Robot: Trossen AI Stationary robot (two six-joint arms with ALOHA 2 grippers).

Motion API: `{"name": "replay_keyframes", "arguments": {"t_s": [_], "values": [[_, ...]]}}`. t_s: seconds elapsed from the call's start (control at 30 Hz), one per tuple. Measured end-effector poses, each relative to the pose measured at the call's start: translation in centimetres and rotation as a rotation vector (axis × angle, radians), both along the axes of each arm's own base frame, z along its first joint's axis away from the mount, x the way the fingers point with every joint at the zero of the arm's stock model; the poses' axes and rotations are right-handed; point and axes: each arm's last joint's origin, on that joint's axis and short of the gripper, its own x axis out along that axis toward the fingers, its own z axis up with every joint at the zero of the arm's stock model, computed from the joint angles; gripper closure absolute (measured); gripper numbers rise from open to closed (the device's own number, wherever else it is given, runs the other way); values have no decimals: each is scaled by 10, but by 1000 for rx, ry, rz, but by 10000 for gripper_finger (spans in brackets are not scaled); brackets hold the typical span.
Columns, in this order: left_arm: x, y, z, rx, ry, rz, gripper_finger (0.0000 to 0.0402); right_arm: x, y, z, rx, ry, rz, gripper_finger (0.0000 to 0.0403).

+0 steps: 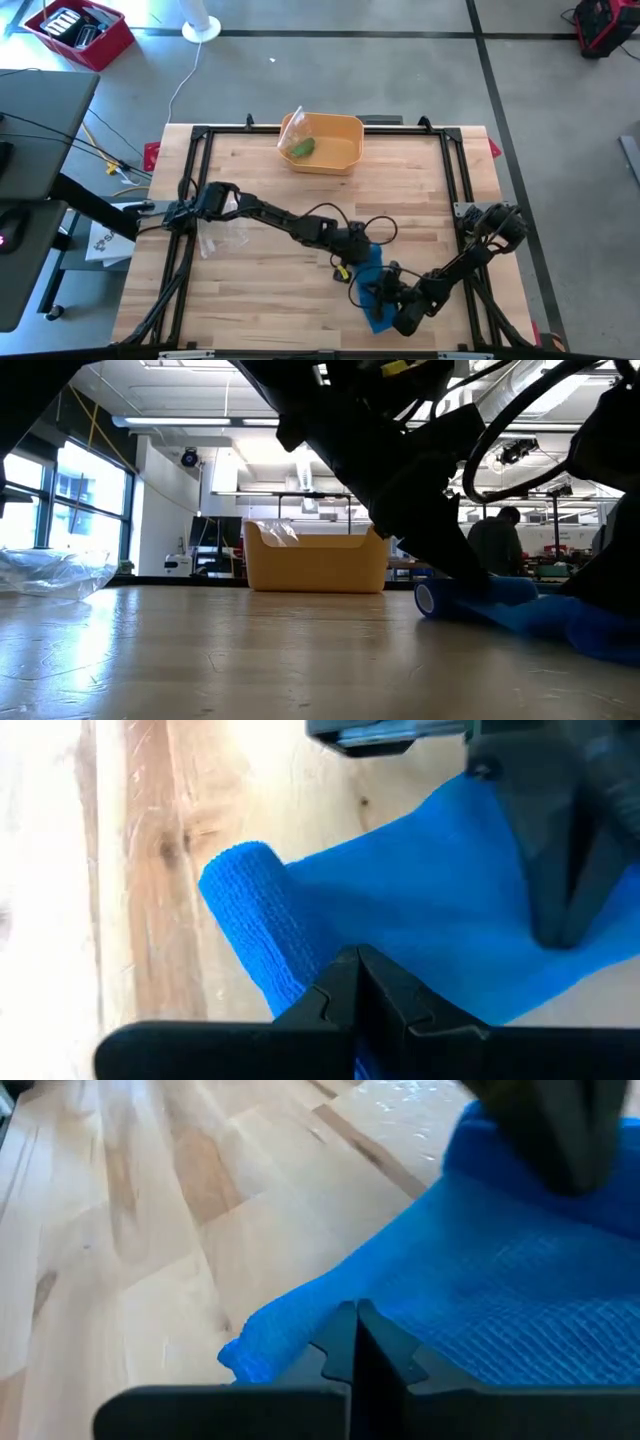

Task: Roll bandage
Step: Roll the blue bandage

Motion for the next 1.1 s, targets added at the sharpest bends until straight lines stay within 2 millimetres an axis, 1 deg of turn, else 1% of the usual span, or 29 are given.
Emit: {"name": "replay_keyframes", "arguments": {"t_s": [0.13,0.3,0.5,0.63,0.73,0.93,1.1], "values": [[-2,14,-2,16,46,23,401,-3,3,0,21,33,36,403],[-3,28,-3,25,75,57,401,-12,13,-1,69,47,68,403],[-3,39,-3,49,78,59,401,-24,23,-1,111,46,92,403],[-5,44,-9,80,107,89,401,-25,25,-1,108,43,98,403],[-5,43,-8,82,107,87,401,-20,22,0,89,25,83,403],[-5,43,-8,88,106,81,401,-4,20,6,33,38,109,403],[-8,32,10,90,77,62,401,4,18,10,-8,32,84,403]]}}
